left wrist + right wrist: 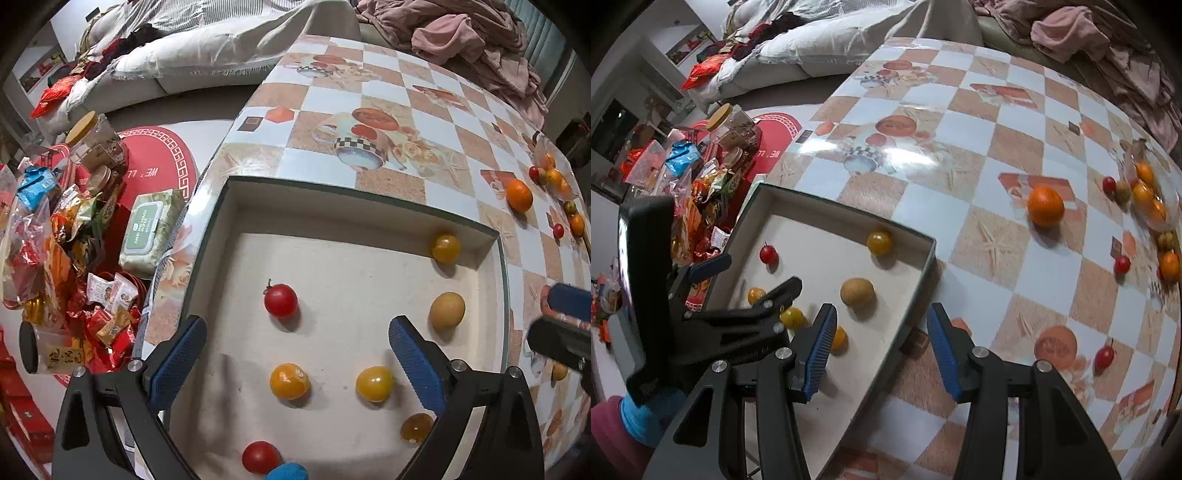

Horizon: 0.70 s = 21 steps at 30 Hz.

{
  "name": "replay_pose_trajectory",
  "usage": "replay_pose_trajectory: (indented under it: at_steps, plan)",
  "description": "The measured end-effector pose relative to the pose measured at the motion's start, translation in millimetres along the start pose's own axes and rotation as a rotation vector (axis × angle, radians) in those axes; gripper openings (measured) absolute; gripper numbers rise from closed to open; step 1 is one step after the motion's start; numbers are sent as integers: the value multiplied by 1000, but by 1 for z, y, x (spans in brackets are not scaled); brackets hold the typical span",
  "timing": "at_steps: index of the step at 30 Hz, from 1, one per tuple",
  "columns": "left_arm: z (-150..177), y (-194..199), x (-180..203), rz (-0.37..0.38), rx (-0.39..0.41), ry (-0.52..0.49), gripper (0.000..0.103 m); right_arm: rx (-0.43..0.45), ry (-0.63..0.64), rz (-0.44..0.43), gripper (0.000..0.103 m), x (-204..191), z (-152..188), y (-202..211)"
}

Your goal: Organize fruits

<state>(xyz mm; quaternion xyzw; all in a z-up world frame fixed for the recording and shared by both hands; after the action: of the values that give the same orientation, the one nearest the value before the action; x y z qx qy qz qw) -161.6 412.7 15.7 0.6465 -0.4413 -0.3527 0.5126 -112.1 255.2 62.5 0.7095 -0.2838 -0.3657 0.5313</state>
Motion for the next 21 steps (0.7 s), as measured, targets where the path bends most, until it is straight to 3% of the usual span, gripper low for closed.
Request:
replay_pose_trajectory:
  at_steps: [3, 10, 13, 21]
  plan:
    - [-1, 8, -1, -11, 2, 7, 100, -7, -6, 3, 55, 0, 4, 5]
    - [15, 38, -7, -25, -11, 20, 100, -23, -4, 10, 77, -7, 17, 23]
    - [28, 54, -10, -13, -19, 33, 100, -38, 11, 36, 81, -12, 25, 29]
    - [75, 84, -9, 30, -128, 45, 100, -105, 87, 114, 96, -28, 46, 37]
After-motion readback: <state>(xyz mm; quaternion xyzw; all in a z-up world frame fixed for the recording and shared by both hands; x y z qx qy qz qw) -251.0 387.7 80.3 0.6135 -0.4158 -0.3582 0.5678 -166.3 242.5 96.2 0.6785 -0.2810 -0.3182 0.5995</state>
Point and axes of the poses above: each gripper's, at about its wrist camera, not at the fingertips, and y roughly against the way its jaws point, x to its right, z to its underside, the point moved 1 cm from there along -y, roughly the way its jaws point, and after that the axes turned 6 degrees about -x, right-handed, at the moved point
